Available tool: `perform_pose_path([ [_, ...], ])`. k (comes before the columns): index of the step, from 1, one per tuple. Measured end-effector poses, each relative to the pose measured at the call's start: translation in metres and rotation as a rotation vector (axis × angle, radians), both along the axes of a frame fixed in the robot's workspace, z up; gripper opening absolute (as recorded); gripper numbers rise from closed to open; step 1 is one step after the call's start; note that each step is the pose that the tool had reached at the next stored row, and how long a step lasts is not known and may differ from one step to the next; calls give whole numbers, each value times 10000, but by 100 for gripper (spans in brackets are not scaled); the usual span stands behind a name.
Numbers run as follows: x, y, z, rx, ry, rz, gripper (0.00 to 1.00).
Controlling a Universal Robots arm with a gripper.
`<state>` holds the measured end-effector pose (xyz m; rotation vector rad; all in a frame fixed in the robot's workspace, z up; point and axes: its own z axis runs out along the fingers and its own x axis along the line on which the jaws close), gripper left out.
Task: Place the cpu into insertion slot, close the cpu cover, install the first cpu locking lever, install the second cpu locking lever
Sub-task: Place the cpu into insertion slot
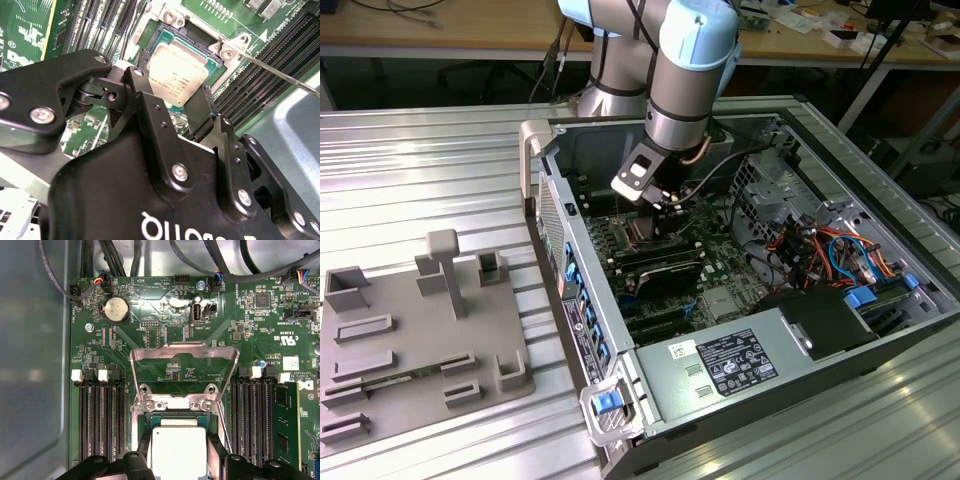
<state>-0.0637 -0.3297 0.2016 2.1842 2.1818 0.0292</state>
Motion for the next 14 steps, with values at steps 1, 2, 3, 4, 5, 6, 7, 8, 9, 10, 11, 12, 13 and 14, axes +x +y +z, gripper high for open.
perform_pose_path([
  [1, 2, 0, -1, -1, 0, 2, 53],
  [2, 3, 0, -3, 0, -1, 3, 53],
  [3, 3, 0, -4, 1, -1, 4, 53],
  [4, 3, 0, -6, 1, -1, 9, 53],
  [5, 4, 0, -9, 1, -1, 12, 53],
  [6, 4, 0, -12, 2, -1, 12, 53],
  [7, 4, 0, -12, 0, 0, 12, 53],
  [8, 4, 0, -12, -1, 0, 12, 53],
  [9, 4, 0, -13, 0, 0, 12, 53],
  [10, 4, 0, -13, 0, -1, 12, 53],
  [11, 4, 0, -13, 0, -1, 12, 53],
  [12, 4, 0, -14, 1, -1, 12, 53],
  [13, 4, 0, -14, 1, -1, 12, 53],
  [14, 4, 0, -14, 1, -1, 12, 53],
])
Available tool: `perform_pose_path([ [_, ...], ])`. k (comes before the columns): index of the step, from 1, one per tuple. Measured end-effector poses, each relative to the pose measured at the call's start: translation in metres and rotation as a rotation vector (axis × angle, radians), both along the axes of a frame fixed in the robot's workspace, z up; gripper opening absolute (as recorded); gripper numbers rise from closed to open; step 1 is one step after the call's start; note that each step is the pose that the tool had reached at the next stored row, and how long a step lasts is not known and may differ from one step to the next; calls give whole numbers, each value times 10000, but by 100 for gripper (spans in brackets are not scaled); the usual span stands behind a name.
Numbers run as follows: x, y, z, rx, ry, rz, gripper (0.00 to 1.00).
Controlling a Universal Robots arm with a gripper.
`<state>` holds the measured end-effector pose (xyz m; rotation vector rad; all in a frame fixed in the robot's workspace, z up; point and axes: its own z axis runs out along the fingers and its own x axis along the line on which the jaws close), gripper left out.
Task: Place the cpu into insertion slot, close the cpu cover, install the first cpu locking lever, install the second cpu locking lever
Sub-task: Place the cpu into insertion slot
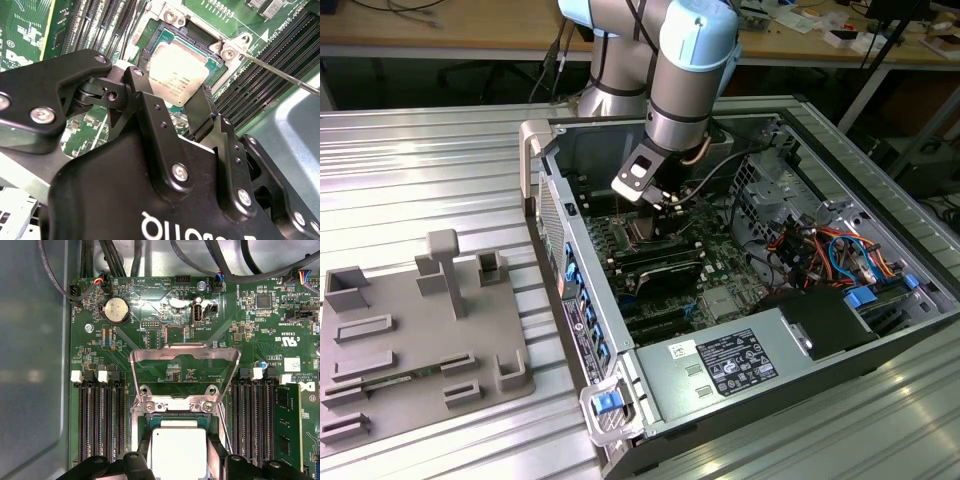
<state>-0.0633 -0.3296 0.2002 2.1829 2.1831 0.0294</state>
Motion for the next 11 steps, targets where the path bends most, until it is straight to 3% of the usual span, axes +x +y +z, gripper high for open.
perform_pose_path([
  [11, -1, 0, -10, -1, 1, -2, 53],
])
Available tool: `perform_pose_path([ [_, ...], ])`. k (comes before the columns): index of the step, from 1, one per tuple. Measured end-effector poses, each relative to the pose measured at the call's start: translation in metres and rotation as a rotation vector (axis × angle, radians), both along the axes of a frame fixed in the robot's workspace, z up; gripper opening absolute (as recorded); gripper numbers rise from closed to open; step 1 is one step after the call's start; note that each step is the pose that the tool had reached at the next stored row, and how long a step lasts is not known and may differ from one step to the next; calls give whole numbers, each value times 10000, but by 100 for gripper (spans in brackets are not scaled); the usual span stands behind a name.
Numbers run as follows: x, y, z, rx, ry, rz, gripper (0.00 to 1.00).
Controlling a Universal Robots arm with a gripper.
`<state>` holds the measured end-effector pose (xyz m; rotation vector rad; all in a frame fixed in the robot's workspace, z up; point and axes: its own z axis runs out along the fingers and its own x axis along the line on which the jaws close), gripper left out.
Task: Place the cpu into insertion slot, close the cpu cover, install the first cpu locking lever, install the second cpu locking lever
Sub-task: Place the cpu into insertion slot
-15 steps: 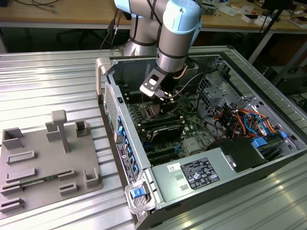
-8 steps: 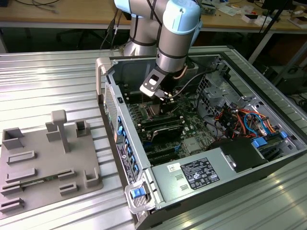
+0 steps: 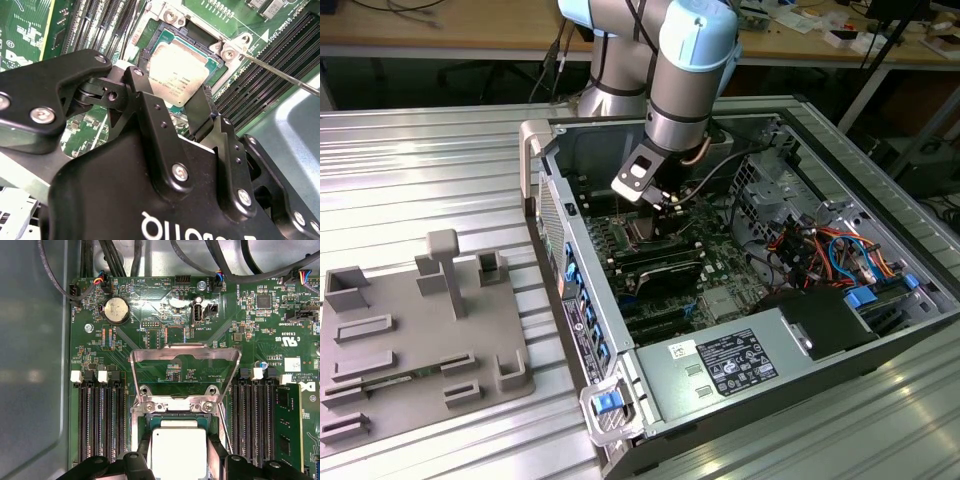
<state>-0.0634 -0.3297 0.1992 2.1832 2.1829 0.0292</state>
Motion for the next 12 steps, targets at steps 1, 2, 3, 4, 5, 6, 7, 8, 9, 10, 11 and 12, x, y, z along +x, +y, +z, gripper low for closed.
perform_pose_path([
  [1, 0, 0, -1, 0, 0, 1, 53],
  [2, 0, 0, -1, 0, 0, 0, 53],
  [3, 0, 0, -2, 1, 0, 0, 53],
  [4, 0, 0, -1, 2, -2, 0, 53],
  [5, 0, 0, 0, 10, -3, -1, 53],
  [6, 0, 0, 0, 19, -2, -2, 53],
  [7, 0, 0, 1, 33, -1, 0, 53],
  [8, 0, 0, 1, 45, 0, 3, 53],
  [9, -1, -1, 2, 71, 2, 21, 53],
  [10, -1, -1, 2, 85, 2, 41, 53],
  [11, -1, 0, 2, 96, 2, 69, 53],
  [12, 0, 0, 1, 102, 1, 84, 53],
])
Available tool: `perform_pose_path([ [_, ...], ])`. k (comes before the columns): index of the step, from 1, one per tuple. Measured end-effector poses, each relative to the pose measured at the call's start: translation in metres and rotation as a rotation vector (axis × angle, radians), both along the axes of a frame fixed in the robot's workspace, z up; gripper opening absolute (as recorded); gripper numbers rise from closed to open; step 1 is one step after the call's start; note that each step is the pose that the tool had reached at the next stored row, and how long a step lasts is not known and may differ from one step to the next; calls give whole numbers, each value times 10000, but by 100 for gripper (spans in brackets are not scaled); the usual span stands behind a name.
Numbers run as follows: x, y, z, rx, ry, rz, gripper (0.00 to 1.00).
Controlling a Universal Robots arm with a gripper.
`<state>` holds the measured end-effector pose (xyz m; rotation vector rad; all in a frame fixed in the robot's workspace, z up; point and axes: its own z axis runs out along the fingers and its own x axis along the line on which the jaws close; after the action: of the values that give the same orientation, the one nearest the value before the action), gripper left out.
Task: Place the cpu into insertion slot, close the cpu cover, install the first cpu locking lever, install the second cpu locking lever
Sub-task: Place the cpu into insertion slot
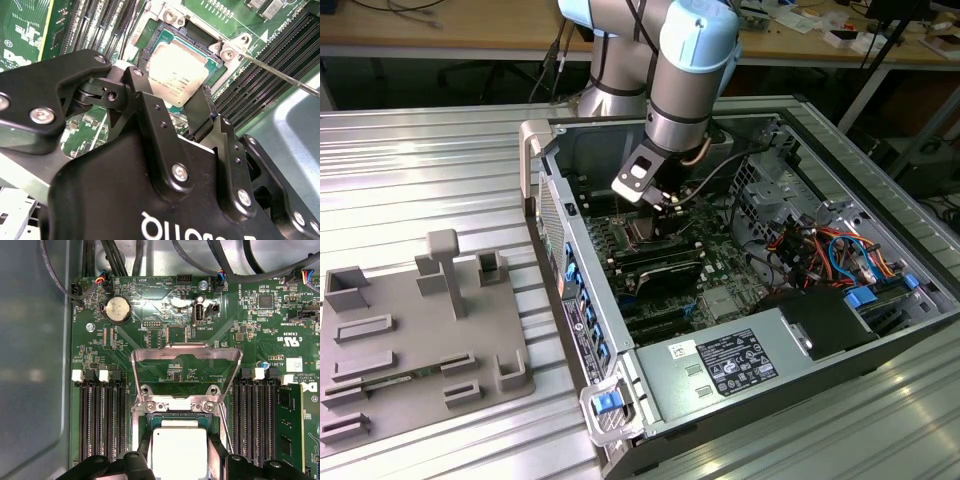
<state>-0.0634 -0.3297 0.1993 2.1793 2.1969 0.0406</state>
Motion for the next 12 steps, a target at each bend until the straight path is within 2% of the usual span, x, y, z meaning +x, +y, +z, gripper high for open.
perform_pose_path([
  [8, 1, 1, -2, 12, -3, 2, 53],
  [9, 2, 2, -5, 13, -8, 2, 60],
  [12, 1, 0, -1, 4, -2, 2, 60],
])
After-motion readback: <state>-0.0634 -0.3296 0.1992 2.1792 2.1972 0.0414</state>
